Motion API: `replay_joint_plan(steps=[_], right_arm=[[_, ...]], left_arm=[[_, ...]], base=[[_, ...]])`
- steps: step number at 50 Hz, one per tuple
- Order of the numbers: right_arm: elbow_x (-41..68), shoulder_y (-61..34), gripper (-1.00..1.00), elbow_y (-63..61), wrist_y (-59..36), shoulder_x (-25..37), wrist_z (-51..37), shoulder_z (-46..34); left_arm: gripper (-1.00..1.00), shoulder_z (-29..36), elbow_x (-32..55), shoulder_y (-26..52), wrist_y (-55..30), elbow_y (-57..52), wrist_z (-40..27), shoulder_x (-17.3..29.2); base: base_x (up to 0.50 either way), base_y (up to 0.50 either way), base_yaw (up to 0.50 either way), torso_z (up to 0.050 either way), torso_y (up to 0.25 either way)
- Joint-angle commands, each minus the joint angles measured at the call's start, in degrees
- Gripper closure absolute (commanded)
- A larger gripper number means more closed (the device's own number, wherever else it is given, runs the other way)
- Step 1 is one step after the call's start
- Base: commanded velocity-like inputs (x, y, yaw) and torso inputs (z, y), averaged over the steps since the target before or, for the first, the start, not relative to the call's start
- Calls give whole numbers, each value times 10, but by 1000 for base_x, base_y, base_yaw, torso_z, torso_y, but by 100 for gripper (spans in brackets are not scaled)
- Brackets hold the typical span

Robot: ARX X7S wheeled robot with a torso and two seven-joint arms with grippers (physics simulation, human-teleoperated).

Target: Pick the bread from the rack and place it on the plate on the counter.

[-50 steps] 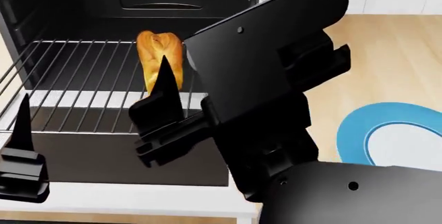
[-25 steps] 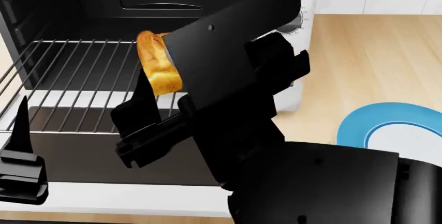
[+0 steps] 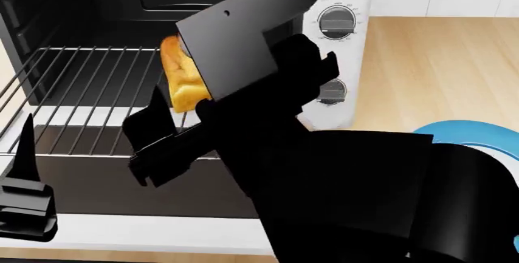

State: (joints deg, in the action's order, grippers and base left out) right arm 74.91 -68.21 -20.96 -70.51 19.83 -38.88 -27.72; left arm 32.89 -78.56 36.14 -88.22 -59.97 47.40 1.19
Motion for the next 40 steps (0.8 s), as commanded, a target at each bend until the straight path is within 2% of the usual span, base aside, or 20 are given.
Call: replay_joint_plan(steps=[1,13,40], right_arm=[[-33,-26,-100,56,13,-20,53,1],[-43,-42,-100,108,24,-28,85,-11],[-78,-52,-100,194,59,-48,136,-41]], left_arm=[[-100,-16,-18,-3,5,0,24,-12],[-100,-24,0,-9,9,0,15,-12],[-100,-17,-23,-6,7,0,31,-12]], base=[[0,0,0,0,0],[0,0,0,0,0],[0,0,0,0,0]])
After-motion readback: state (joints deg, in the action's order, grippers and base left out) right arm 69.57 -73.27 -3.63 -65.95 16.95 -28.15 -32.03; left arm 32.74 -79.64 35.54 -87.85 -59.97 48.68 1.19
